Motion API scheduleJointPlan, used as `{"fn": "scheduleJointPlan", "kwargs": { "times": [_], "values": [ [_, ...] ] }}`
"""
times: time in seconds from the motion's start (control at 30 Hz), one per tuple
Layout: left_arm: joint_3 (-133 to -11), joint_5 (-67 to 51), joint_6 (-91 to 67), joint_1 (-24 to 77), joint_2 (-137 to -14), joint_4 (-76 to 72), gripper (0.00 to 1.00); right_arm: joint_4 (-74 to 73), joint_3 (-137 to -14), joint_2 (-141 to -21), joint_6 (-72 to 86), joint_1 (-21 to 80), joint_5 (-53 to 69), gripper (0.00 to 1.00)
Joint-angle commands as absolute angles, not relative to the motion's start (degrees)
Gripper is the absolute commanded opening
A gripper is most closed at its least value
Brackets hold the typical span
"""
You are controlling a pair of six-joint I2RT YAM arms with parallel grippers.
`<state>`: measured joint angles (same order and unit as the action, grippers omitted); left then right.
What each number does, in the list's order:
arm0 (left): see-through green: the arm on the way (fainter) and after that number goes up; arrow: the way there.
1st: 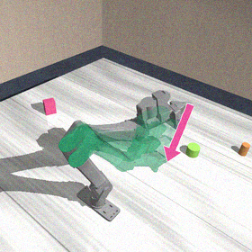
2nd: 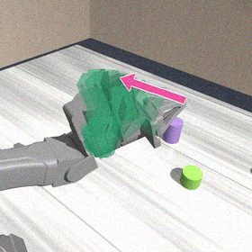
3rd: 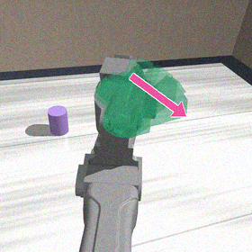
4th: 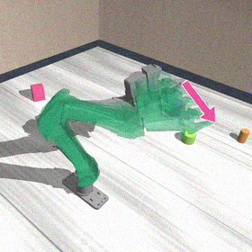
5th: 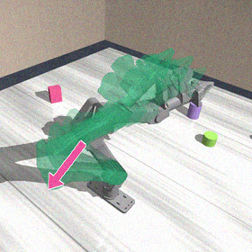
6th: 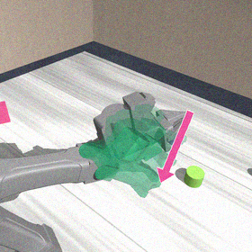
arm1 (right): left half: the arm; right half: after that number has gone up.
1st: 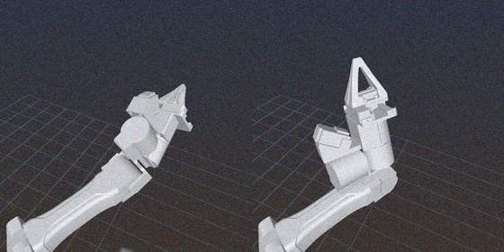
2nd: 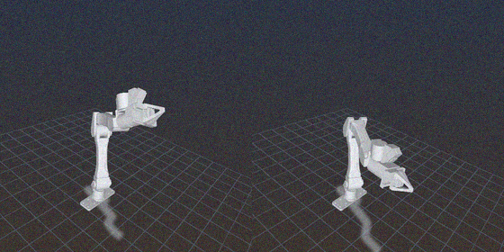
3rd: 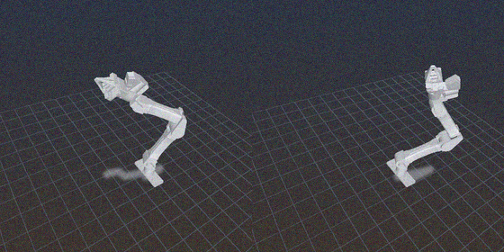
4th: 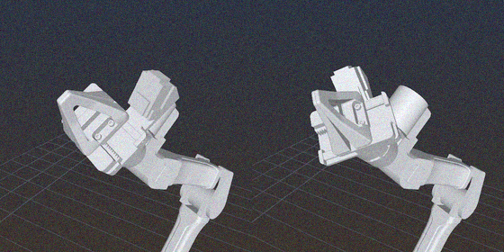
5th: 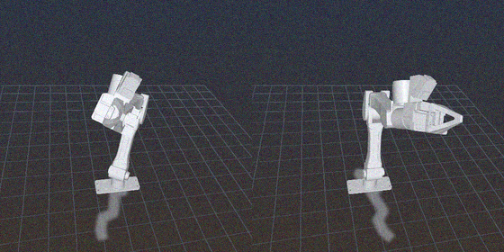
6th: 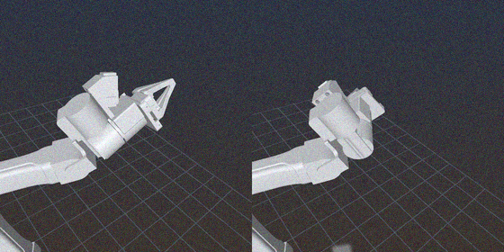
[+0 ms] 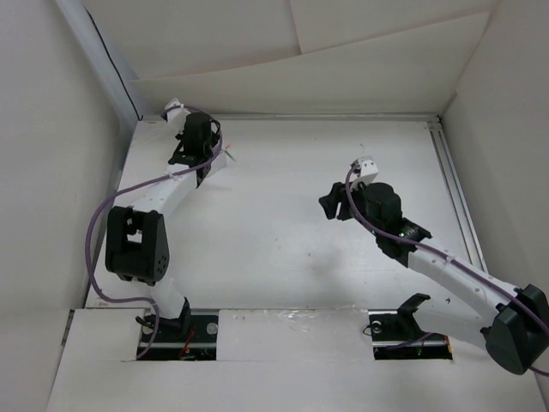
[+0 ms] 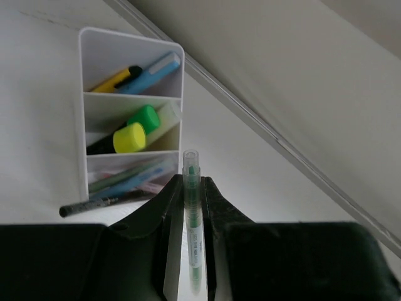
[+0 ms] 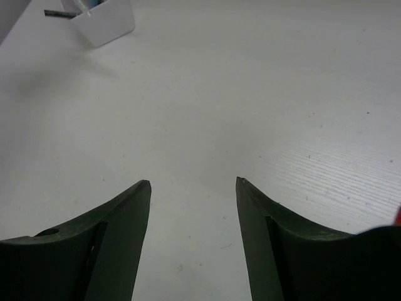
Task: Sort the stationery into containers
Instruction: Place the pen in the storage box.
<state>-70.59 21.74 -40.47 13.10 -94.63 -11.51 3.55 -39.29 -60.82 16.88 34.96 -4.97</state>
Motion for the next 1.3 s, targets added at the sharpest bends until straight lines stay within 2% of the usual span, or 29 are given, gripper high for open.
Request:
{"fn": "scheduleJointPlan", "kwargs": {
  "times": [0.0,0.3,0.6,0.9,1.13,1.27],
  "values": [
    [-78.04,29.34,-36.31,13.62,-96.32,-8.01,0.00,6.94,-39.02,-59.50,17.75,35.33,-7.91,0.62],
    [-85.77,42.44,-25.41,13.01,-102.22,-8.53,0.00,6.42,-39.02,-60.03,17.75,35.33,-8.00,0.62],
    [-89.91,45.70,-19.25,13.01,-107.49,-10.37,0.00,6.42,-39.02,-59.41,17.75,35.33,-9.05,0.62],
    [-86.75,46.23,-18.63,13.01,-109.42,-13.80,0.00,6.42,-38.50,-59.41,18.28,35.33,-11.07,0.61],
    [-85.43,46.76,-18.63,13.01,-109.95,-15.12,0.19,6.42,-37.36,-58.01,18.81,34.80,-13.71,0.60],
    [-83.77,45.53,-19.34,13.01,-108.81,-16.51,0.25,6.42,-36.83,-56.96,20.47,33.05,-15.20,0.60]
  ]
}}
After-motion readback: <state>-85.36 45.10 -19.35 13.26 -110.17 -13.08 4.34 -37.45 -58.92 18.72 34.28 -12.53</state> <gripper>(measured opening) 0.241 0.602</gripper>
